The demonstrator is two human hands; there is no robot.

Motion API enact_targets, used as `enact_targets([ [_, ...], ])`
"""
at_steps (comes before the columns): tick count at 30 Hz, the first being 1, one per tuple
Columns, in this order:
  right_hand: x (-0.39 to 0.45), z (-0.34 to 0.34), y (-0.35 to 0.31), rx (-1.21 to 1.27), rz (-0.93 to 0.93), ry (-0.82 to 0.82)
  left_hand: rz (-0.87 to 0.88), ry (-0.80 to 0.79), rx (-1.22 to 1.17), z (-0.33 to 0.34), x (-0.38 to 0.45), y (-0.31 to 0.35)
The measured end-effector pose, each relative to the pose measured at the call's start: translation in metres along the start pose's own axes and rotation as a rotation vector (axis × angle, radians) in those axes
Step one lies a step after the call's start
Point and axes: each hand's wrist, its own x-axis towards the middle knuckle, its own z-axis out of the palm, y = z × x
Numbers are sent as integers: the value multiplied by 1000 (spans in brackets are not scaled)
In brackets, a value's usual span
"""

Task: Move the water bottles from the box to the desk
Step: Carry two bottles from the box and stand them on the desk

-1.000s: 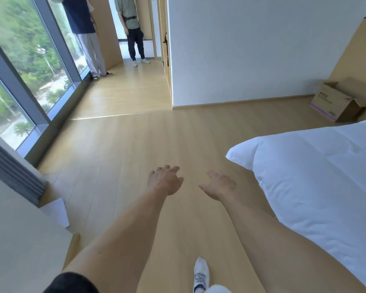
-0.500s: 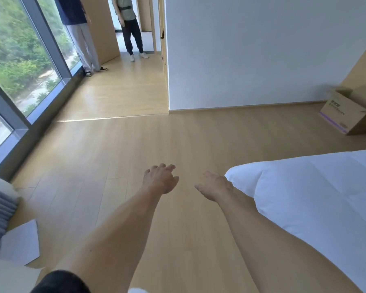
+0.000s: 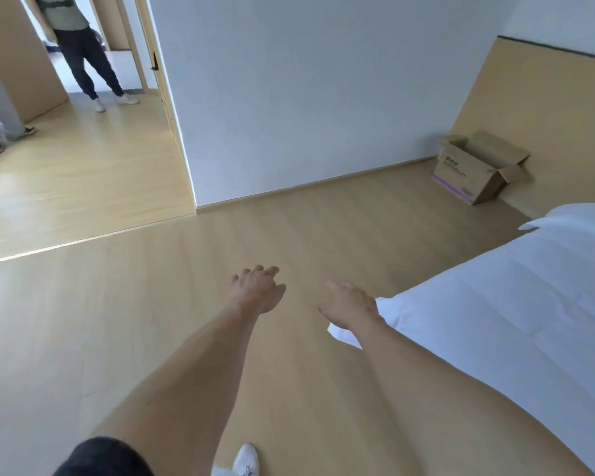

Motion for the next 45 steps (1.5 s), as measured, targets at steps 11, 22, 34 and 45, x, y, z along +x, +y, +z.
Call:
enact_targets([
  [11,143,-65,-41,21,134,63,154,-24,56,-68,183,1],
  [22,331,-121,-51,42,104,74,127,-10,98,-114,359,17],
  [34,514,-234,1,62,119,88,150,-40,92,-168,555,117],
  [45,617,-294,115,115,434,114,458,-114,156,-162,708,271],
])
